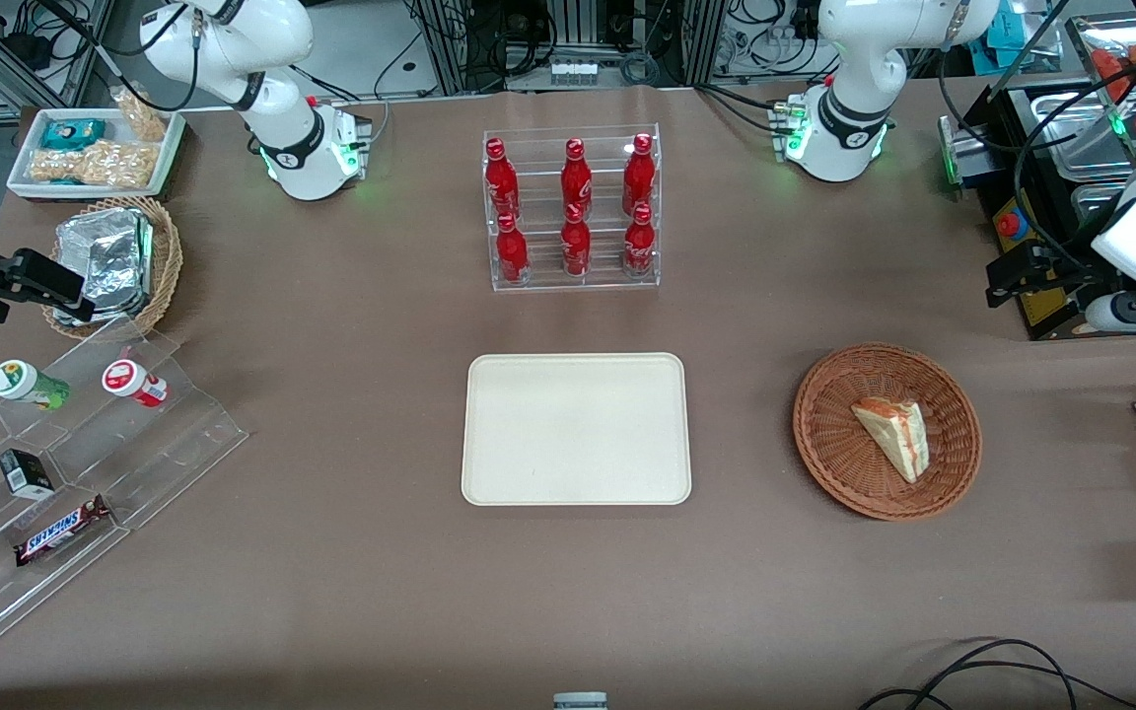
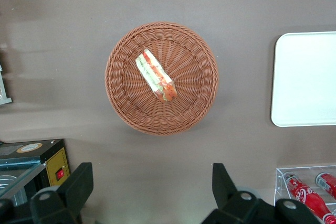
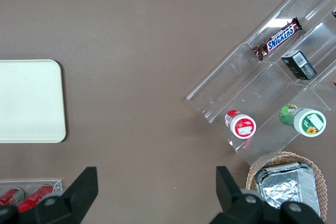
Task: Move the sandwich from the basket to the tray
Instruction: 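Lower the open left gripper over the sandwich in the wicker basket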
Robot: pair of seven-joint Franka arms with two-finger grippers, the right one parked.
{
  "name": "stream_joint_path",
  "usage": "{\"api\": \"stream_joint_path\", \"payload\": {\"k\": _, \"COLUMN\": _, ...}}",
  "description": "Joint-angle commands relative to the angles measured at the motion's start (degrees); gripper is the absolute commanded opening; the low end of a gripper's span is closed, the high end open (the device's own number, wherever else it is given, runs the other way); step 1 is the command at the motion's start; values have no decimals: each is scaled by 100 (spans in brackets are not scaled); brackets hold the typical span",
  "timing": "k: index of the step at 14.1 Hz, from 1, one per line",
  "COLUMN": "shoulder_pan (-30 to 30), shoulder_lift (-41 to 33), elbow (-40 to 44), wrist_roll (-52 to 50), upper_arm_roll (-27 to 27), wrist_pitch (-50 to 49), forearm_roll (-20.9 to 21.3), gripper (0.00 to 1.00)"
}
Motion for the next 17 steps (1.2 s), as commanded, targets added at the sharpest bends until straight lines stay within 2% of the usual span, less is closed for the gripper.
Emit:
{"api": "stream_joint_path", "payload": {"k": 1, "shoulder_pan": 55, "shoulder_lift": 104, "elbow": 184, "wrist_roll": -63, "upper_arm_roll": -92, "wrist_pitch": -151, "forearm_roll": -39, "gripper": 100}}
{"api": "stream_joint_path", "payload": {"k": 10, "shoulder_pan": 81, "shoulder_lift": 209, "elbow": 87, "wrist_roll": -107, "upper_arm_roll": -101, "wrist_pitch": -396, "forearm_roll": -4, "gripper": 100}}
{"api": "stream_joint_path", "payload": {"k": 12, "shoulder_pan": 90, "shoulder_lift": 244, "elbow": -148, "wrist_roll": -125, "upper_arm_roll": -101, "wrist_pitch": -493, "forearm_roll": 32, "gripper": 100}}
{"api": "stream_joint_path", "payload": {"k": 17, "shoulder_pan": 125, "shoulder_lift": 727, "elbow": -710, "wrist_roll": -467, "upper_arm_roll": -92, "wrist_pitch": 102, "forearm_roll": 41, "gripper": 100}}
